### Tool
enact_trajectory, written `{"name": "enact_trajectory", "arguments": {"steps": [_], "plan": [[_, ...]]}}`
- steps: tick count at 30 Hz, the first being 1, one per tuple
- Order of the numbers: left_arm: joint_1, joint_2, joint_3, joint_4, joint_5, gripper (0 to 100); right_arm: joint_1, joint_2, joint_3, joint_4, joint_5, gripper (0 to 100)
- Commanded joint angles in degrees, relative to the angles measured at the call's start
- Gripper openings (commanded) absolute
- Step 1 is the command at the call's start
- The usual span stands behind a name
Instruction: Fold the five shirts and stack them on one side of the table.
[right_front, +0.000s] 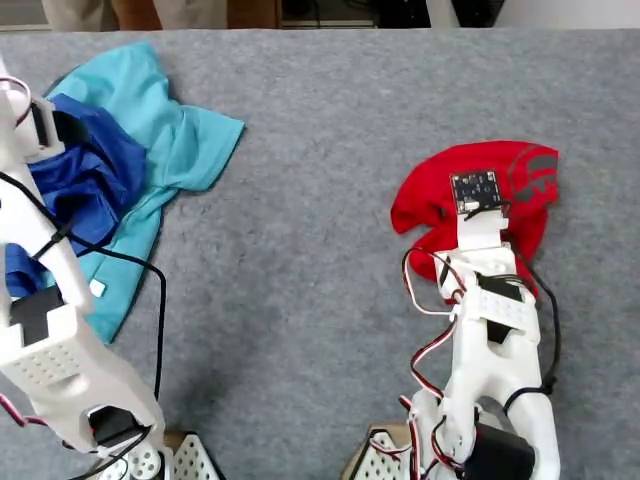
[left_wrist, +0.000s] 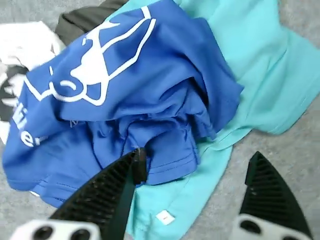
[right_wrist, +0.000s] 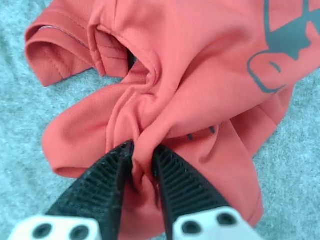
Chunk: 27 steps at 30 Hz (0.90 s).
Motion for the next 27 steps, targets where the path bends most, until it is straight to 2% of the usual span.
{"name": "enact_trajectory", "arguments": {"steps": [1, 12, 16, 20, 25, 27], "plan": [[-0.2, -5.0, -2.9, 0.7, 4.7, 32, 0.2, -0.6, -0.2, -1.2, -0.4, 0.3], [-3.1, -10.7, 2.9, 0.7, 5.2, 32, 0.6, -1.0, -0.5, -0.6, -0.8, 0.2], [-8.3, -12.6, 4.4, 0.7, 5.1, 24, -1.5, -2.2, -5.9, 7.6, -0.4, 0.2], [-11.3, -13.5, 10.1, 0.7, 4.7, 13, -7.1, -4.5, -17.5, 20.4, -0.8, 0.2], [-14.2, -13.7, 18.6, 0.7, 4.7, 2, -18.5, -7.1, -33.3, 30.9, -4.4, 0.2], [-15.5, -13.7, 21.2, 0.7, 4.7, 2, -23.7, -7.1, -39.8, 33.2, -5.5, 0.2]]}}
